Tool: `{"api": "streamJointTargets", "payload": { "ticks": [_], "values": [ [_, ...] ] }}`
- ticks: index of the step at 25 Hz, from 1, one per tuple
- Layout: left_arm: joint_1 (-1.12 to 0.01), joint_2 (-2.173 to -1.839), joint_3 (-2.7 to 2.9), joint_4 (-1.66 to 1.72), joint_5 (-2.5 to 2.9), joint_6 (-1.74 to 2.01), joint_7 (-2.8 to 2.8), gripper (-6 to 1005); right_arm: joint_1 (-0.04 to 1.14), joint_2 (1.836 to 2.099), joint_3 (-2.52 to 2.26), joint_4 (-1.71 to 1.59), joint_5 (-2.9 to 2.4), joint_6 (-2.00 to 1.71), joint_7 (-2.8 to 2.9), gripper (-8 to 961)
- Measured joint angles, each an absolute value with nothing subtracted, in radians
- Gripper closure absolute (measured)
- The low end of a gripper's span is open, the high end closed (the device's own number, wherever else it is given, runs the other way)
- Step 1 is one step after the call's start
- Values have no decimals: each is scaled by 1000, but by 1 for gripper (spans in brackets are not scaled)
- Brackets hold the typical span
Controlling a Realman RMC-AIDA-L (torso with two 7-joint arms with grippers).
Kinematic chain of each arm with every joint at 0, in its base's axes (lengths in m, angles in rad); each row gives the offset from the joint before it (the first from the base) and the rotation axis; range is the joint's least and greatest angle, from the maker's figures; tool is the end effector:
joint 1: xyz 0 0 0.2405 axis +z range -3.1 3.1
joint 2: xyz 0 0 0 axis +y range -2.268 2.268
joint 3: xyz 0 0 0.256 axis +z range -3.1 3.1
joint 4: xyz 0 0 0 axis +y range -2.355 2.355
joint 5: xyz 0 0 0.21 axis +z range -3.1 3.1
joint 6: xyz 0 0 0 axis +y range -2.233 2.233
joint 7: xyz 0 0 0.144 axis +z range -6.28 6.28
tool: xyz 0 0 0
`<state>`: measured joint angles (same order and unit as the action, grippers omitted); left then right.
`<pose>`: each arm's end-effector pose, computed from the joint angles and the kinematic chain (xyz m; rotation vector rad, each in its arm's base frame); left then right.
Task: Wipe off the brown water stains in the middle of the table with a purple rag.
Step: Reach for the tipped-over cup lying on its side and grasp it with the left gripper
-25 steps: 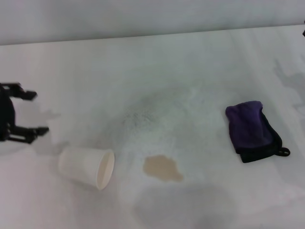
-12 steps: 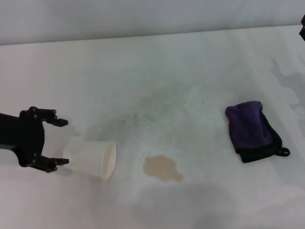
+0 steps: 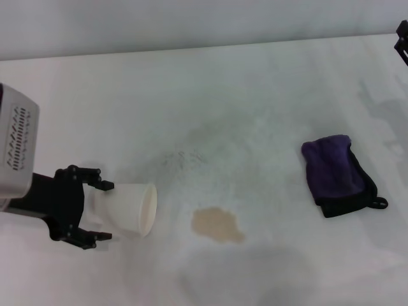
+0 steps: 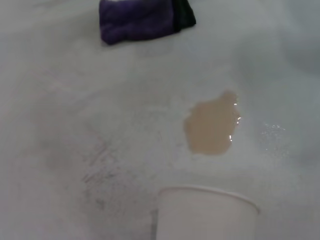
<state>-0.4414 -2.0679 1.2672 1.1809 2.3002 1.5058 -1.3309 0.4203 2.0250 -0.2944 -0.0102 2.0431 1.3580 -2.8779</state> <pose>-0.2359 0.3226 -0.0097 -3.0127 0.2959 0.2628 0.3608 0.3138 0.0475 -1.4813 0.4439 0.7119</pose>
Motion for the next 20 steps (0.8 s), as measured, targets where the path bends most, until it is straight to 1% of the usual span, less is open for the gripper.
{"api": "streamJointTargets", "payload": {
  "ticks": [9, 20],
  "values": [
    [-466, -2073, 1275, 1090, 2296, 1404, -1288, 138, 422, 2025, -302, -3, 2039, 1365, -2877, 113],
    [-508, -2074, 1281, 1033, 2290, 1371, -1281, 138, 430, 2023, -297, -3, 2040, 1359, -2879, 113]
  ]
}}
